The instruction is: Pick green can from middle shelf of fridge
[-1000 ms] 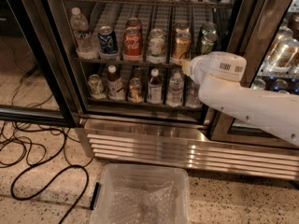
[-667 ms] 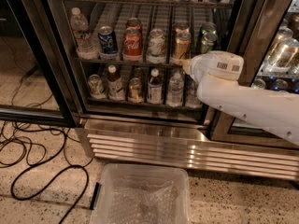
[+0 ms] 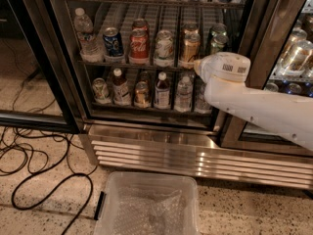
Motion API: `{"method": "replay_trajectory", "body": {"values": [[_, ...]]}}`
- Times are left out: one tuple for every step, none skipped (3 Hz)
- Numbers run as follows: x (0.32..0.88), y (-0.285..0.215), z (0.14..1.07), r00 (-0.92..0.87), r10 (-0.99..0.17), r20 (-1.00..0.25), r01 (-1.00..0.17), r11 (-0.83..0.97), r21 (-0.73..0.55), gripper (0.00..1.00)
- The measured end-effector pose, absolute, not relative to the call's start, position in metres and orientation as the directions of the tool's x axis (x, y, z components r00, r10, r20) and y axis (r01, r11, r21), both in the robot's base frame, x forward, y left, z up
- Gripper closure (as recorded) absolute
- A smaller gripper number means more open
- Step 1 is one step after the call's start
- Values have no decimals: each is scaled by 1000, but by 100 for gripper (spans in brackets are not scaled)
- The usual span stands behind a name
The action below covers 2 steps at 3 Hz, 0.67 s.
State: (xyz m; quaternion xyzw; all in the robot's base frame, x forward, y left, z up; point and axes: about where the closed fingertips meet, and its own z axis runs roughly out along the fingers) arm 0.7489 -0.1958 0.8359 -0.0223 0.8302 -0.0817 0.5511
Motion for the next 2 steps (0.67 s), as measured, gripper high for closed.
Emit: {"method": "replay_trajectory", "body": {"values": [[755,-200,836,-386,-129,-913,68,984,-168,35],[760,-204,836,-382,-124,-916,86,982,-169,38]]}}
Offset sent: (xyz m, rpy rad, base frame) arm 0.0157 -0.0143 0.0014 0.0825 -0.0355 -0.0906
